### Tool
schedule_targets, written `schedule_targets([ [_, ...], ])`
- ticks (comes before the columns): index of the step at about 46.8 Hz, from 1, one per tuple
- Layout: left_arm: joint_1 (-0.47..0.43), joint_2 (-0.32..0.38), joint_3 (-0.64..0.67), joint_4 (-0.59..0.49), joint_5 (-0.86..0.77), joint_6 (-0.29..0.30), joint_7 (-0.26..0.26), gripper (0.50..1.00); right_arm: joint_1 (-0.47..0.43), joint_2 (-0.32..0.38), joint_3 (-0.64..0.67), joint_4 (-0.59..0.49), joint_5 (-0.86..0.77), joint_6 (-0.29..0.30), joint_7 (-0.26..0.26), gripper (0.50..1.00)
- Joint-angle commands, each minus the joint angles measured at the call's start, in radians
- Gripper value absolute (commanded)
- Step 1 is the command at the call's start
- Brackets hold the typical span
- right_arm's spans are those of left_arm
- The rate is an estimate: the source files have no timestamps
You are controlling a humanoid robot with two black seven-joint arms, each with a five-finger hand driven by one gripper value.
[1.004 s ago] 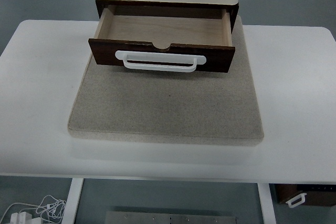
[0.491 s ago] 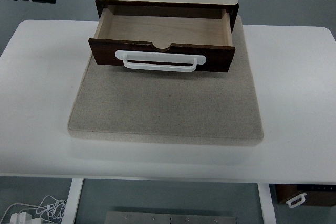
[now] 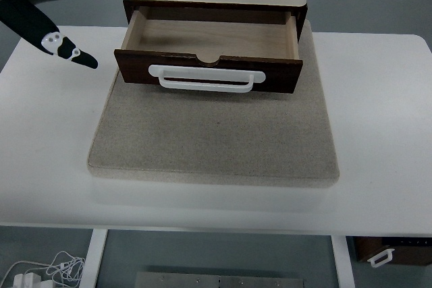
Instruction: Close the drawer under the combination cabinet
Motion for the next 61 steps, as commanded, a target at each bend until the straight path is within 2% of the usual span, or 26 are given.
schedule_targets([
  [1,-0.013,-0.034,0.006,-0.008,0.001,0.0,0.057,1.0,0.0,0.0,0.0,0.001,0.0,-0.001,-0.001,0.952],
  [7,-0.036,-0.064,0.007,-0.023,0.003,0.0,0.157,1.0,0.0,0.0,0.0,0.0,0.0,-0.001,0.001,0.952],
  [16,-0.099,-0.097,0.02,-0.037,0.001,0.0,0.263,1.0,0.0,0.0,0.0,0.0,0.0,-0.001,0.001,0.952],
  [36,-0.188,-0.147,0.06,-0.031,-0.031,0.0,0.433,1.0,0.0,0.0,0.0,0.0,0.0,0.001,0.001,0.952],
  [43,-0.227,-0.181,0.083,0.0,-0.032,0.0,0.451,1.0,0.0,0.0,0.0,0.001,0.0,-0.001,-0.001,0.952],
  [51,-0.259,-0.251,0.083,0.072,-0.049,0.0,0.474,1.0,0.0,0.0,0.0,0.001,0.0,0.001,0.001,0.952],
  [61,-0.311,-0.302,0.082,0.147,-0.224,0.0,0.476,1.0,0.0,0.0,0.0,0.0,0.0,-0.001,0.001,0.952],
])
